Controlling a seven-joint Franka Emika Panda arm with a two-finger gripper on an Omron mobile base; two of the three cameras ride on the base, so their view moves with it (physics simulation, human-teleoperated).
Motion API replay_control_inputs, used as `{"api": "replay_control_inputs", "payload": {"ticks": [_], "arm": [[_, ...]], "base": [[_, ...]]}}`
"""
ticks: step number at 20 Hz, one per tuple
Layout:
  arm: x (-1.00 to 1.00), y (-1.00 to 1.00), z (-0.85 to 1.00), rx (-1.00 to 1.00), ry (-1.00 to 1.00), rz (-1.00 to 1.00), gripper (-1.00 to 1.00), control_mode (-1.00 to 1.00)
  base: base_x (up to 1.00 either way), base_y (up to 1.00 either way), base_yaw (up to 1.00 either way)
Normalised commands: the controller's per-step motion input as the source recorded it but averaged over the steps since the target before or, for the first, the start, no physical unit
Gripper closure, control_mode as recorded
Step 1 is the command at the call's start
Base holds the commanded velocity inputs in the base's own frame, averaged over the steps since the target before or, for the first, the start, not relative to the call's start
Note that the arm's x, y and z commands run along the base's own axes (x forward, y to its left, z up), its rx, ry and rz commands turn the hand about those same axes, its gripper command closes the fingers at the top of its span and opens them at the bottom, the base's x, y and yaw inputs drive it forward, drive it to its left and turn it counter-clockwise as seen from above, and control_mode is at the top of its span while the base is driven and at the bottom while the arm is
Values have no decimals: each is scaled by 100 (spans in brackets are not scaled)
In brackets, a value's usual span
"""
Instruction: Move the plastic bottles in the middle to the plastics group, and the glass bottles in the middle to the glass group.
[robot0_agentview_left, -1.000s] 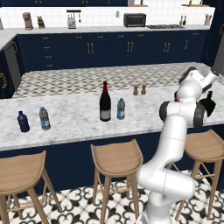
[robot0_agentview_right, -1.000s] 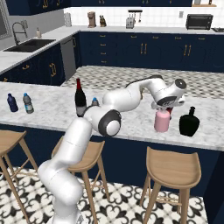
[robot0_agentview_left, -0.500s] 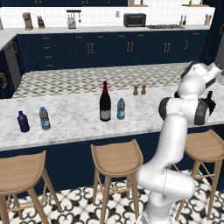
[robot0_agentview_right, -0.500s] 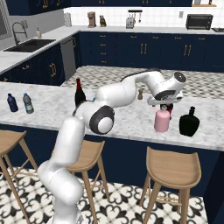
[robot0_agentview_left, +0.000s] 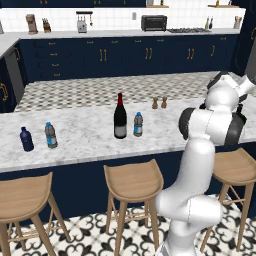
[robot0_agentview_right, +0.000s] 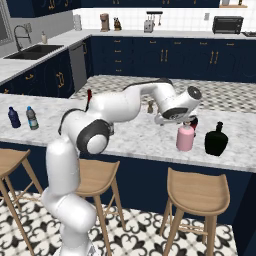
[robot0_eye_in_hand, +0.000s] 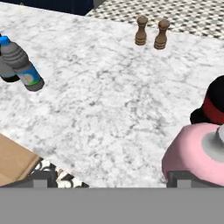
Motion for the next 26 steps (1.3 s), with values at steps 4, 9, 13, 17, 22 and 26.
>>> {"api": "replay_control_inputs", "payload": {"ticks": [4, 9, 13, 17, 22, 26], "arm": [[-56, 80, 1, 0, -8, 2, -100, -100], [-38, 82, 14, 0, -8, 1, -100, -100], [-32, 84, 25, -1, -4, 0, -100, -100], [-26, 85, 19, -2, 0, 0, -100, -100], [-23, 88, 10, -4, 0, 0, -100, -100], [-13, 88, 9, -6, 0, 0, -100, -100]], "base": [[0, 0, 0], [0, 0, 0], [0, 0, 0], [0, 0, 0], [0, 0, 0], [0, 0, 0]]}}
